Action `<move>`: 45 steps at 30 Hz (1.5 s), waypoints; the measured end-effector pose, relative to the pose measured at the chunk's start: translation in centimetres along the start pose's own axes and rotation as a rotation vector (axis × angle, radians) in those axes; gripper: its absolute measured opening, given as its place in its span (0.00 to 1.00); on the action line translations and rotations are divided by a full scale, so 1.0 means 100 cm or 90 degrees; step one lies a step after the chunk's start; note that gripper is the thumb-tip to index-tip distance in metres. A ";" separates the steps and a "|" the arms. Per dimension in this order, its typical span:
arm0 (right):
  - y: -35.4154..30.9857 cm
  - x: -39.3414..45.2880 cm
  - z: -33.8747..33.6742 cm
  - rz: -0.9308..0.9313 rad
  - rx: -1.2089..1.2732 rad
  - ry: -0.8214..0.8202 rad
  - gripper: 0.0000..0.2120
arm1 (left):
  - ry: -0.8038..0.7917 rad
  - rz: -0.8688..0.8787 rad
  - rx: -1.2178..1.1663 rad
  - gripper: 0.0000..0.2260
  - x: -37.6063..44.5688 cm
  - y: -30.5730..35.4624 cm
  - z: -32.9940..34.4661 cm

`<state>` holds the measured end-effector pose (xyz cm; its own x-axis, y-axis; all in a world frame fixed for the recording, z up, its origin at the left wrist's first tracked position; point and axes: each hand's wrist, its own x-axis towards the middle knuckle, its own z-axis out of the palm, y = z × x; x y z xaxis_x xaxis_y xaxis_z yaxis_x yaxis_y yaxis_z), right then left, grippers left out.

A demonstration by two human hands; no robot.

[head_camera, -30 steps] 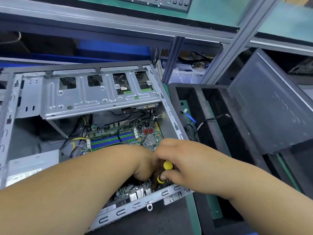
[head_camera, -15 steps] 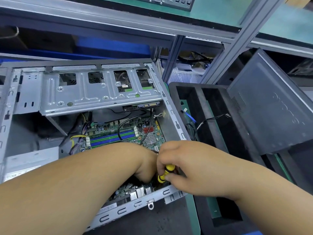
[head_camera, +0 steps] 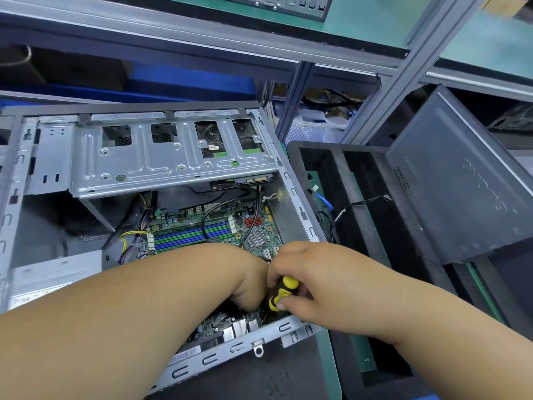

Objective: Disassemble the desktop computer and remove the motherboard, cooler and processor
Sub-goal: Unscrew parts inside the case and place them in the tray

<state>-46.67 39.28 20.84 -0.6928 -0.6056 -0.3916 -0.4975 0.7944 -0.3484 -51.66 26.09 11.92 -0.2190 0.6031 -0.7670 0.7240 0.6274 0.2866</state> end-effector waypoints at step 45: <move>0.004 0.016 -0.003 -0.005 -0.023 -0.015 0.08 | 0.262 -0.028 -0.059 0.06 0.001 -0.025 -0.010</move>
<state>-48.20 38.65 20.34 -0.6767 -0.6124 -0.4087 -0.5214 0.7905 -0.3212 -54.14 25.04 11.68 -0.5044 0.7095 -0.4921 0.6502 0.6871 0.3243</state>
